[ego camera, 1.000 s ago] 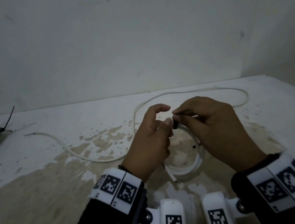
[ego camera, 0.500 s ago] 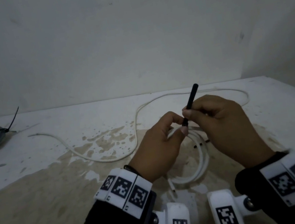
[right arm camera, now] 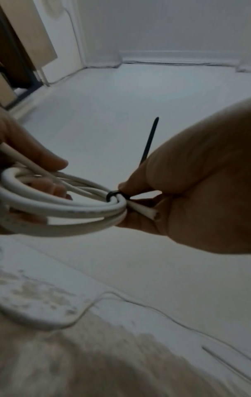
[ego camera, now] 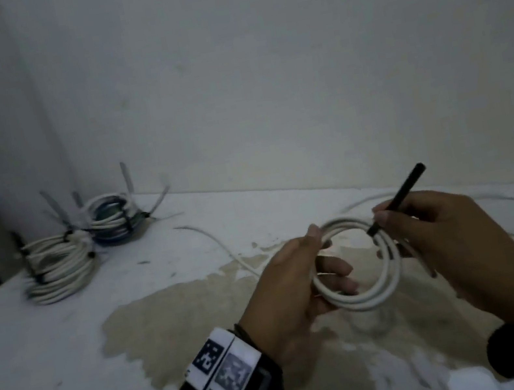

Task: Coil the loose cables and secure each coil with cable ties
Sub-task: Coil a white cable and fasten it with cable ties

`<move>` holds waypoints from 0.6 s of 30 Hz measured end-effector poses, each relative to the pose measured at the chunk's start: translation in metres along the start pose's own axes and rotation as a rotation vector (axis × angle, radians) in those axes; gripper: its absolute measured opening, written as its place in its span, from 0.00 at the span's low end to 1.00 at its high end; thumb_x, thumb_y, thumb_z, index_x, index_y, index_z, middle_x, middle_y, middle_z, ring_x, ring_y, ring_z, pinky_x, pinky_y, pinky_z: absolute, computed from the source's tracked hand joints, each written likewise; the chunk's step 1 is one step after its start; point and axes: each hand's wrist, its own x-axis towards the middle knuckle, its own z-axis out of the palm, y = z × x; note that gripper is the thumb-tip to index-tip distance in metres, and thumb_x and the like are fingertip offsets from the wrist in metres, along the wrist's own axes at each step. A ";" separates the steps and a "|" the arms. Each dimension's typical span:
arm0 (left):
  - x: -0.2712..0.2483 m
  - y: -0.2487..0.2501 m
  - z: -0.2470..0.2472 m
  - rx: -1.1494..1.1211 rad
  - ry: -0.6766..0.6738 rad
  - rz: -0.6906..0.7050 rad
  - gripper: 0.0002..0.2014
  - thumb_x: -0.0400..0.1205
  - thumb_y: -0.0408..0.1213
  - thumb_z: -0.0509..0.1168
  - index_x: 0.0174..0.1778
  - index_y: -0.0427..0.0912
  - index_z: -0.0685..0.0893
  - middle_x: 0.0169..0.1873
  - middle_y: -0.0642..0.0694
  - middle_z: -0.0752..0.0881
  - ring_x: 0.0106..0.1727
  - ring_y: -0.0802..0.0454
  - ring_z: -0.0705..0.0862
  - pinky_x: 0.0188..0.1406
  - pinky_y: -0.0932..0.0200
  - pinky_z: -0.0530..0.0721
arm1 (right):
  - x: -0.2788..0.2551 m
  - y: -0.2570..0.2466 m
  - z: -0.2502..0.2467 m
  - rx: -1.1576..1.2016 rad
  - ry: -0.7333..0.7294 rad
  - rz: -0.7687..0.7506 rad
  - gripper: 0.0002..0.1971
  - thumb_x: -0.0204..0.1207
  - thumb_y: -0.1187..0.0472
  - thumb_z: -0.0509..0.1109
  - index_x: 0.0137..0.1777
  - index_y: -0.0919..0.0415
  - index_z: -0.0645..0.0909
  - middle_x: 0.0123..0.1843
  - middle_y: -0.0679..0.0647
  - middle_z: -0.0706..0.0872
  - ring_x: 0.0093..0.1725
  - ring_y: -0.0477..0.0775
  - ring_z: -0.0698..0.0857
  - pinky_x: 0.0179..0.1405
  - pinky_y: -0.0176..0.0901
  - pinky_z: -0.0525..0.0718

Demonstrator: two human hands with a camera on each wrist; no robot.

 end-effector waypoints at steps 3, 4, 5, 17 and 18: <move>-0.012 0.019 -0.036 -0.110 0.108 0.082 0.12 0.85 0.42 0.59 0.43 0.36 0.76 0.25 0.48 0.72 0.19 0.56 0.68 0.21 0.62 0.77 | 0.003 -0.018 0.041 -0.022 -0.096 0.006 0.06 0.76 0.61 0.71 0.39 0.55 0.87 0.35 0.49 0.90 0.32 0.43 0.88 0.33 0.41 0.85; -0.016 0.027 -0.049 -0.092 0.143 0.113 0.13 0.85 0.41 0.59 0.39 0.37 0.75 0.25 0.49 0.69 0.19 0.57 0.65 0.19 0.63 0.73 | 0.005 -0.024 0.053 -0.001 -0.160 0.034 0.05 0.76 0.61 0.71 0.39 0.55 0.86 0.35 0.51 0.90 0.32 0.48 0.89 0.35 0.46 0.86; -0.020 0.034 -0.058 -0.072 0.166 0.131 0.13 0.85 0.41 0.59 0.36 0.39 0.74 0.25 0.49 0.68 0.19 0.57 0.63 0.17 0.65 0.70 | 0.005 -0.029 0.062 0.028 -0.233 0.080 0.05 0.77 0.61 0.70 0.41 0.55 0.87 0.36 0.54 0.90 0.32 0.53 0.89 0.35 0.49 0.87; -0.076 0.120 -0.230 -0.094 0.457 0.283 0.26 0.82 0.53 0.57 0.55 0.31 0.83 0.42 0.35 0.85 0.43 0.43 0.84 0.46 0.49 0.83 | 0.025 -0.086 0.236 0.526 -0.515 0.356 0.10 0.81 0.65 0.64 0.43 0.71 0.84 0.32 0.62 0.85 0.26 0.54 0.83 0.23 0.43 0.84; -0.077 0.126 -0.244 -0.097 0.538 0.335 0.23 0.84 0.50 0.57 0.52 0.32 0.84 0.41 0.36 0.85 0.43 0.44 0.84 0.47 0.50 0.82 | 0.030 -0.090 0.248 0.565 -0.486 0.361 0.10 0.81 0.64 0.64 0.44 0.69 0.84 0.33 0.60 0.84 0.26 0.53 0.83 0.24 0.44 0.84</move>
